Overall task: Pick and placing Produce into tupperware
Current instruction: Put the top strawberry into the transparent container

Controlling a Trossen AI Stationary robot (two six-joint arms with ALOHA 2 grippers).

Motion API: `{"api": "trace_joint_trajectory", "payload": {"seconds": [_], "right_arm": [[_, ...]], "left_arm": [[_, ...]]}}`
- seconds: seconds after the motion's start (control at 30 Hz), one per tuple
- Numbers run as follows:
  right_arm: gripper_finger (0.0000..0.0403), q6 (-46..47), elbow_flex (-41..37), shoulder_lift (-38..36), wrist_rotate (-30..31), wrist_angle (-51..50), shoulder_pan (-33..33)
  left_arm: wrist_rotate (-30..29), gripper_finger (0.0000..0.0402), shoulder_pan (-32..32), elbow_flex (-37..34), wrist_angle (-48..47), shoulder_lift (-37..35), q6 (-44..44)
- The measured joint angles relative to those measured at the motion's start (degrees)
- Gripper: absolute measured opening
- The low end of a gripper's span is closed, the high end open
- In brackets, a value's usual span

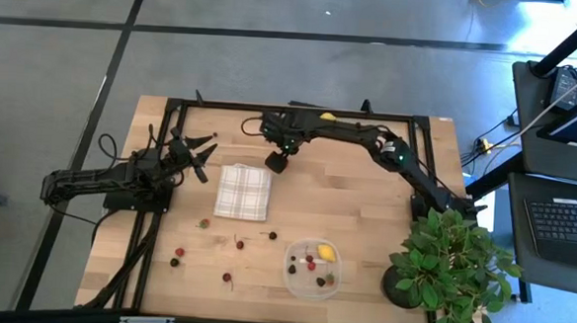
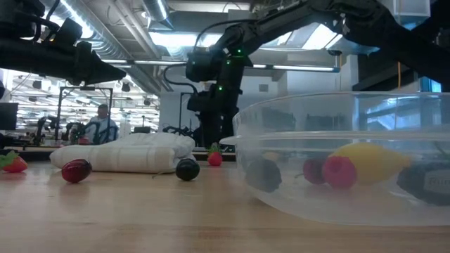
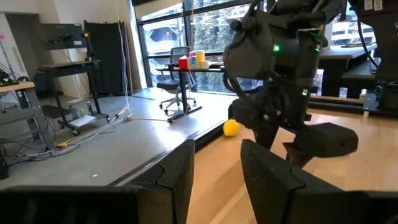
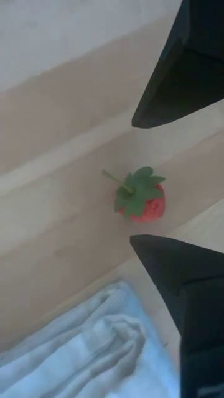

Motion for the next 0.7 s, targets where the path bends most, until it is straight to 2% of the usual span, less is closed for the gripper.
{"api": "trace_joint_trajectory", "payload": {"seconds": [0.7], "right_arm": [[0.0297,-0.2,-7.6,0.0,-0.1,5.7,0.1]], "left_arm": [[0.0,0.0126,0.0,0.0,0.0,0.0,0.0]]}}
